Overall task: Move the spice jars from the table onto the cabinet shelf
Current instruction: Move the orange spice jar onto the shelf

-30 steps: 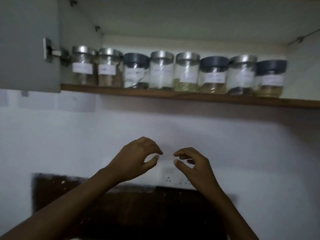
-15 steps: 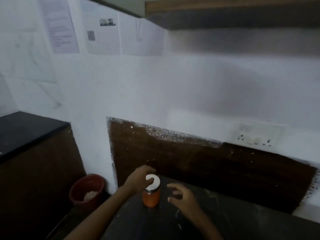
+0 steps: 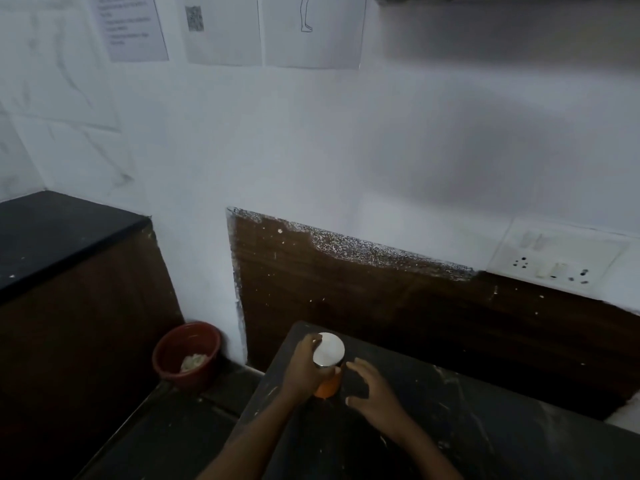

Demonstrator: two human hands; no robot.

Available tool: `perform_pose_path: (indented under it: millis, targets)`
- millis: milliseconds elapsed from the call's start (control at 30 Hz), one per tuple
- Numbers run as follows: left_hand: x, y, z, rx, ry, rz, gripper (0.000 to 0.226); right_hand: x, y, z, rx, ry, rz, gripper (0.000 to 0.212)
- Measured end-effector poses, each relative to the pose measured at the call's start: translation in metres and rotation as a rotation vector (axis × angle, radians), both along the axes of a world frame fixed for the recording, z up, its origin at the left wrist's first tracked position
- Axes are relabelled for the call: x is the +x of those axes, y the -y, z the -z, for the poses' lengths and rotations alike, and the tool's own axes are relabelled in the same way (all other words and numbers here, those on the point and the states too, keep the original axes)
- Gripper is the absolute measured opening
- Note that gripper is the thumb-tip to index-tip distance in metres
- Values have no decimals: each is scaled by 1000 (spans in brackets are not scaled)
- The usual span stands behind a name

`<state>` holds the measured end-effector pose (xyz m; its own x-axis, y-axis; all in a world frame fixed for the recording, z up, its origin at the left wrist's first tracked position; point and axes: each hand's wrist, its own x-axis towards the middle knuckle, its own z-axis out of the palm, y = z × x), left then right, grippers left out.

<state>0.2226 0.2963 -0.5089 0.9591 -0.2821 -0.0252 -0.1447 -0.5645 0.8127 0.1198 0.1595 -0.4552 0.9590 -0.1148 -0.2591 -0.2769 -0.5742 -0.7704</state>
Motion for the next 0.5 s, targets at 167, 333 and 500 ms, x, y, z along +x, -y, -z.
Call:
perform_pose_path:
  millis: [167, 333, 500]
  targets:
    - [-9, 0, -2, -41, 54, -10, 72, -4, 11, -8, -35, 41, 14, 66]
    - [-26, 1, -35, -107, 129, 119, 59, -19, 22, -25, -1, 108, 27, 70]
    - [-54, 12, -88, -171, 118, 247, 49, -53, 38, -52, 89, 175, -64, 95]
